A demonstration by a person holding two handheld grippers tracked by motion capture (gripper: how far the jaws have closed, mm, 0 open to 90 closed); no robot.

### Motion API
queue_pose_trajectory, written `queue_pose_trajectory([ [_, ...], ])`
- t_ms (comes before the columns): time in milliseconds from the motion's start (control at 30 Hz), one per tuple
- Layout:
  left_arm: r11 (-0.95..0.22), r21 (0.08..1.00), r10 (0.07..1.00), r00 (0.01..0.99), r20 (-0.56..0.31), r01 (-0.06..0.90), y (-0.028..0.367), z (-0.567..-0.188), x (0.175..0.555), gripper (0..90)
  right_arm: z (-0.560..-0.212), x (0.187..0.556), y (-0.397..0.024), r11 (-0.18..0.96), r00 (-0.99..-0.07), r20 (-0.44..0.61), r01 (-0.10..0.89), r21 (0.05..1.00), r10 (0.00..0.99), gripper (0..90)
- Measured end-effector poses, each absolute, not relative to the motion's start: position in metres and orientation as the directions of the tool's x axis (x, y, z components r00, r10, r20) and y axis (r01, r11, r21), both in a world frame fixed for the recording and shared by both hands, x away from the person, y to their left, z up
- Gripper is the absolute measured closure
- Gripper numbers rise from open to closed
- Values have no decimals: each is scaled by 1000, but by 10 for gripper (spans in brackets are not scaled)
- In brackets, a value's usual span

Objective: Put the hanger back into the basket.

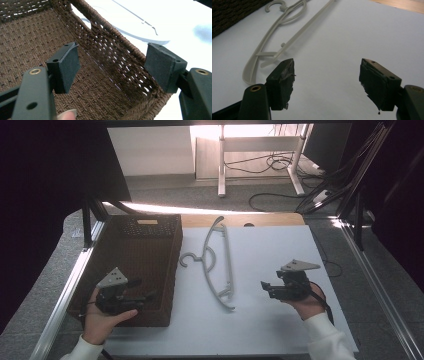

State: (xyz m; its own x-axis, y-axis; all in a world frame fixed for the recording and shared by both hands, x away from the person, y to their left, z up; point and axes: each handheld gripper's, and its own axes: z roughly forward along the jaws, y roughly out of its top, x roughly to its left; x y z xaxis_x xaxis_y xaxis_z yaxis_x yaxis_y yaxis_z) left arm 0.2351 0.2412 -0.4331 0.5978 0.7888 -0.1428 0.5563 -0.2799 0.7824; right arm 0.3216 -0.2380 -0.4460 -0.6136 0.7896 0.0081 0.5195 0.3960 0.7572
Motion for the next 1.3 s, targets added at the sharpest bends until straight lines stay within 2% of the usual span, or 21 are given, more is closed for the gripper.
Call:
queue_pose_trajectory([
  [133,-282,783,788,600,-141,554,241,-433,235,273,-445,334,-217,436,-638,-2,523,732,770,299],
  [433,-285,781,788,599,-139,556,240,-434,235,273,-450,362,-168,511,-704,8,523,682,710,390],
  [500,-282,780,789,598,-142,558,240,-434,235,273,-452,367,-157,529,-719,14,524,668,695,436],
  [933,-287,778,791,597,-137,559,242,-436,235,270,-483,390,-103,643,-779,44,546,537,626,878],
  [1200,-287,778,791,596,-136,559,243,-436,235,270,-501,387,-89,735,-817,13,526,427,577,892],
  [1300,-288,778,791,596,-136,559,243,-436,235,270,-501,383,-90,743,-817,4,526,414,576,893],
])
